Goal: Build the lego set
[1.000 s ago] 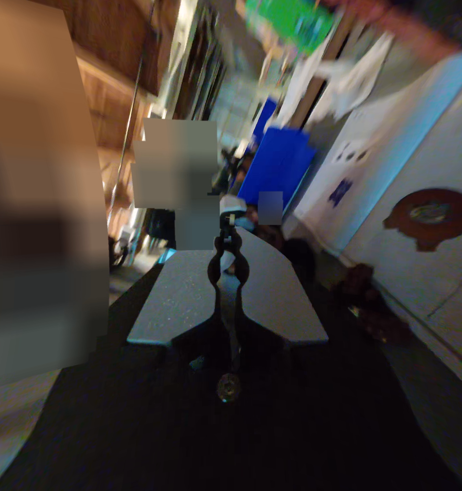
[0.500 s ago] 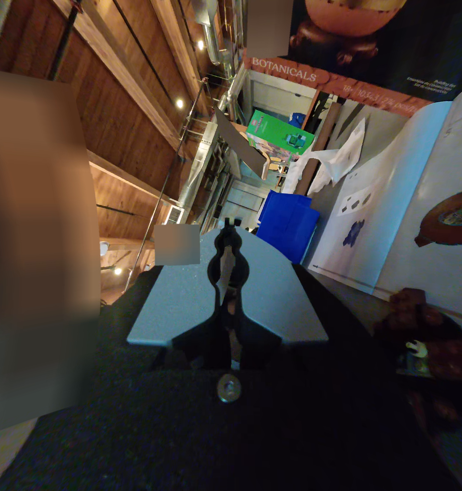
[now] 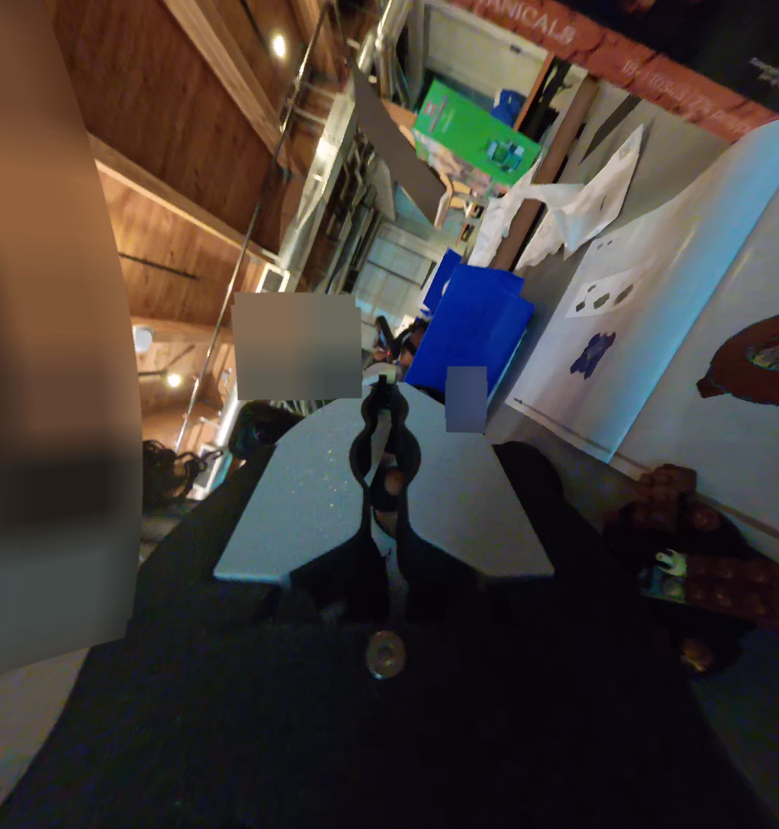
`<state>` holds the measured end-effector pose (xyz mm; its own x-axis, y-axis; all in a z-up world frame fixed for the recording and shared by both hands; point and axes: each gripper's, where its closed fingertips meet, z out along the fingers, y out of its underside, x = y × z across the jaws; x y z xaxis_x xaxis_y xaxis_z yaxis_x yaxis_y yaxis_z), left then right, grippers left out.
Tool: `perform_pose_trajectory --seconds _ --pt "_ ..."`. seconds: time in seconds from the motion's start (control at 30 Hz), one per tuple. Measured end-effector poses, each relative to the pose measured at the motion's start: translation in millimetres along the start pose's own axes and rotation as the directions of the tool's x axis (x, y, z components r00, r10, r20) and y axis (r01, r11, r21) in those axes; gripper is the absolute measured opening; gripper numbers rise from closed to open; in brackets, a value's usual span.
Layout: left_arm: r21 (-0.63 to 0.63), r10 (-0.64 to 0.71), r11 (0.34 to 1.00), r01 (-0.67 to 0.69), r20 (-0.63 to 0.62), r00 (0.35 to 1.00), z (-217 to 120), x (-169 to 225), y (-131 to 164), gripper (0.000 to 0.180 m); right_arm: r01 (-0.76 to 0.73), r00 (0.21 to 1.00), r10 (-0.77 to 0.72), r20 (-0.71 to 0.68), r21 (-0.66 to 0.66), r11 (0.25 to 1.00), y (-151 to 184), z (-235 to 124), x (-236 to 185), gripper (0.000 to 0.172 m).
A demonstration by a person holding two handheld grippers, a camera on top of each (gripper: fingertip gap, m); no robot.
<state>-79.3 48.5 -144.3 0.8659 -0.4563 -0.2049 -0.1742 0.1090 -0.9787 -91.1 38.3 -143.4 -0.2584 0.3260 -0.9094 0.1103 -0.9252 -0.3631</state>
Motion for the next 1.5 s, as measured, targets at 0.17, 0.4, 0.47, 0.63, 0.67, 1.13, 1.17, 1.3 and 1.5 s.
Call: perform_pose_trajectory --seconds 0.17,0.4,0.47,0.63,0.67,1.13,1.17,1.3,1.5 --pt "0.066 -0.122 0.990 0.128 -0.093 0.988 -5.9 3.5 -7.3 0.008 0.132 0.991 -0.133 -0.003 -0.133 0.982 6.4 0.0 -8.7 0.008" --pt "0.101 -0.204 0.969 0.224 -0.178 0.963 -9.4 8.1 -11.8 0.006 0.235 0.971 -0.240 0.014 -0.255 0.938 12.1 -3.5 -15.3 0.012" --pt "0.127 -0.232 0.957 0.262 -0.206 0.950 -12.1 7.9 -15.9 0.006 0.276 0.959 -0.282 0.025 -0.297 0.914 13.3 -7.2 -16.2 0.013" --pt "0.150 -0.347 0.897 0.416 -0.344 0.872 -22.9 7.6 -23.4 0.007 0.599 0.786 -0.599 0.149 -0.419 0.682 9.8 -21.7 -24.2 0.017" --pt "0.125 -0.359 0.893 0.432 -0.378 0.853 -24.5 10.8 -21.3 0.007 0.691 0.695 -0.692 0.193 -0.444 0.570 8.1 -23.6 -26.3 0.017" --pt "-0.107 -0.316 0.944 0.311 -0.557 0.768 -24.1 51.3 -2.0 0.007 0.755 0.210 -0.737 0.642 -0.585 -0.294 36.0 -29.2 -13.6 0.010" --pt "-0.106 -0.314 0.945 0.310 -0.557 0.769 -24.2 51.8 -2.1 0.007 0.748 0.213 -0.734 0.644 -0.591 -0.302 37.5 -30.1 -12.7 0.011" --pt "-0.108 -0.315 0.945 0.309 -0.558 0.768 -24.7 50.9 -1.3 0.007 0.721 0.213 -0.735 0.644 -0.611 -0.327 40.1 -32.2 -8.6 0.009" --pt "-0.123 -0.310 0.948 0.292 -0.555 0.772 -22.2 52.9 1.7 0.007 0.704 0.193 -0.741 0.643 -0.618 -0.352 39.4 -34.6 -6.4 0.005"
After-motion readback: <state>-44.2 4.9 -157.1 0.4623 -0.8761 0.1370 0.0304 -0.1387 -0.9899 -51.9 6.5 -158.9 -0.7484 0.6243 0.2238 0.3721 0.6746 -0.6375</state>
